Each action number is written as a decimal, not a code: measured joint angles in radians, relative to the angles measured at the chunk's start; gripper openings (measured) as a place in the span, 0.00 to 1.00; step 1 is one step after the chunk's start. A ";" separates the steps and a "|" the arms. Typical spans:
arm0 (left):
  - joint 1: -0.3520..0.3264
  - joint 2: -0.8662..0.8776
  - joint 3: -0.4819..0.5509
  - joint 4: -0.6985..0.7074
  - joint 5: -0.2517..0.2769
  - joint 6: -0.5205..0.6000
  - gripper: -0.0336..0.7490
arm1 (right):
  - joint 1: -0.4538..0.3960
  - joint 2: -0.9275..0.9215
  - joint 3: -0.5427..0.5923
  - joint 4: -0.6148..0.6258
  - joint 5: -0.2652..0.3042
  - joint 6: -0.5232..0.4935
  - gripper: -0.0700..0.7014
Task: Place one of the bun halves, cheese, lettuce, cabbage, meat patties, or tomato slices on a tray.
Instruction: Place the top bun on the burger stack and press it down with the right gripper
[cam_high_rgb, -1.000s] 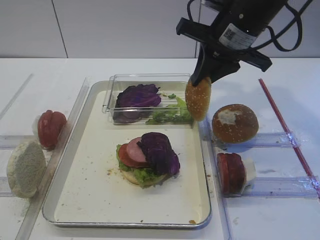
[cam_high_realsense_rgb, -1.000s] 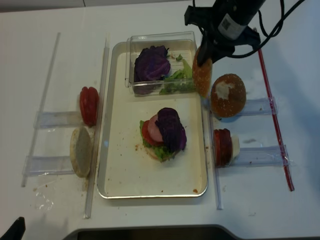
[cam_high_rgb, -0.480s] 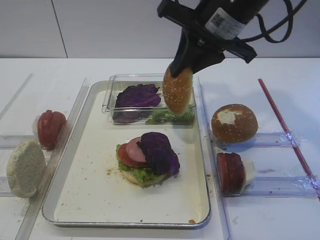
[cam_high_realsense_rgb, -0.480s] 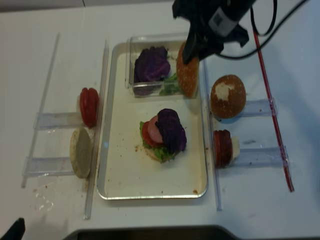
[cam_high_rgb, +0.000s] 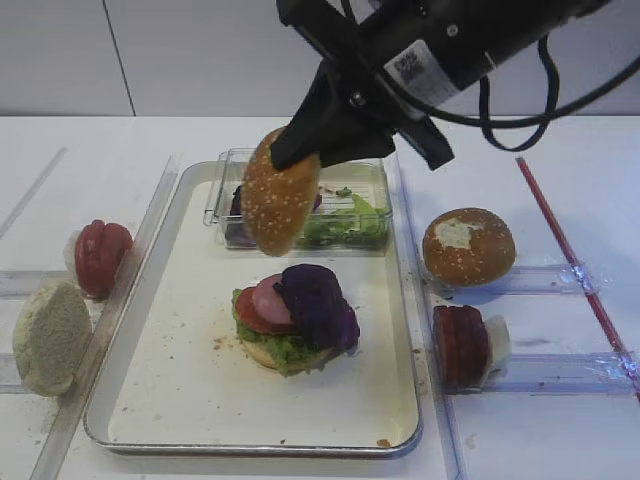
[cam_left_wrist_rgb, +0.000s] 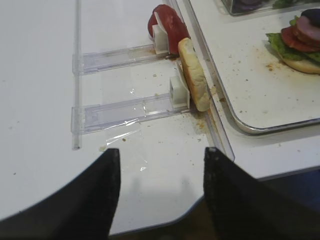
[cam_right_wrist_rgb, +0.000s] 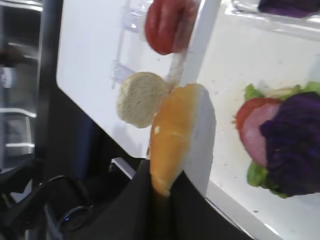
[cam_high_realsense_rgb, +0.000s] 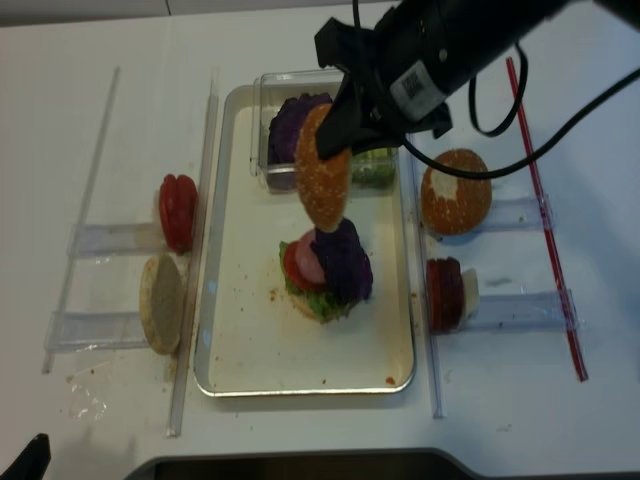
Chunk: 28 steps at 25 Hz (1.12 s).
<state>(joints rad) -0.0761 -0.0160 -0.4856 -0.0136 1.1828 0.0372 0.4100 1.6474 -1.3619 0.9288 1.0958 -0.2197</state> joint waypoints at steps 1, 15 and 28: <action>0.000 0.000 0.000 0.000 0.000 0.000 0.50 | 0.000 -0.003 0.029 0.056 -0.005 -0.037 0.20; 0.000 0.000 0.000 0.000 0.000 0.000 0.50 | 0.000 -0.005 0.477 0.759 -0.076 -0.680 0.19; 0.000 0.000 0.000 0.000 0.000 0.000 0.50 | 0.000 -0.005 0.526 0.803 -0.271 -0.736 0.19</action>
<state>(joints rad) -0.0761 -0.0160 -0.4856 -0.0136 1.1828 0.0372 0.4100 1.6421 -0.8356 1.7313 0.8245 -0.9562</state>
